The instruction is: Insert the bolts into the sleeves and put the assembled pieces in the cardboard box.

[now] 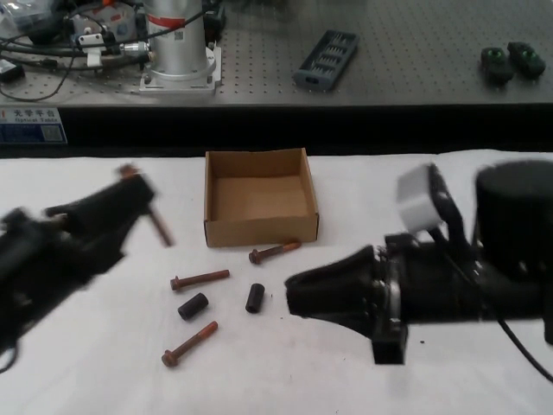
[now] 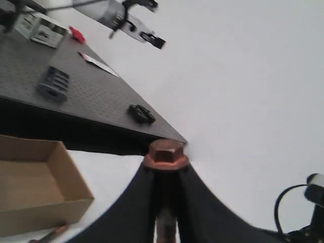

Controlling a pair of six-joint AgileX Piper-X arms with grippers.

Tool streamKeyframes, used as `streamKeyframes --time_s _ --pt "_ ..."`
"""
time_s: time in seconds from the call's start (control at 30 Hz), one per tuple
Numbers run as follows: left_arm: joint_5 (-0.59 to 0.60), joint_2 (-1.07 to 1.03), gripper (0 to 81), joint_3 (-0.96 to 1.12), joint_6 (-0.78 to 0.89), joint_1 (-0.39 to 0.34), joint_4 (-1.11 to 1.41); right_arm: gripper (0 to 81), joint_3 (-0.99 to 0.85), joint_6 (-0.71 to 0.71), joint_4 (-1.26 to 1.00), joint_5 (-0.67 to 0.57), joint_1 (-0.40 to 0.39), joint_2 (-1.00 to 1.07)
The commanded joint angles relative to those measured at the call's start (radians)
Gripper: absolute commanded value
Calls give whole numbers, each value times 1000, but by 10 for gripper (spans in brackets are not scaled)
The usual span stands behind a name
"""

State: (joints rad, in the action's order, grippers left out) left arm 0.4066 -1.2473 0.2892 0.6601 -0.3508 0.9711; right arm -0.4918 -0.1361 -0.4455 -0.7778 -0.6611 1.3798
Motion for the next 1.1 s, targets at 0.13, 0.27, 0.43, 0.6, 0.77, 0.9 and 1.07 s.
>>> streamKeyframes --time_s 0.13,0.27,0.43,0.6,0.77,0.9,1.07 --pt "-28 -160 6 149 129 -111 130 43 143 -111 -346 -18 12 1" --pt "-28 -227 6 169 213 -152 206 43 164 -111 -348 -20 12 1" --pt "-25 -279 6 169 261 -208 216 43 163 -102 -370 -20 12 1" --pt "87 -282 6 169 268 -218 268 43 163 -102 -370 -26 12 1" --pt "140 -282 6 169 277 -218 255 43 163 -102 -370 -26 12 1" --pt "195 -282 6 169 260 -218 252 43 163 -102 -370 -26 12 1" --pt "212 -282 6 168 216 -218 193 43 163 -102 -370 -26 12 1"
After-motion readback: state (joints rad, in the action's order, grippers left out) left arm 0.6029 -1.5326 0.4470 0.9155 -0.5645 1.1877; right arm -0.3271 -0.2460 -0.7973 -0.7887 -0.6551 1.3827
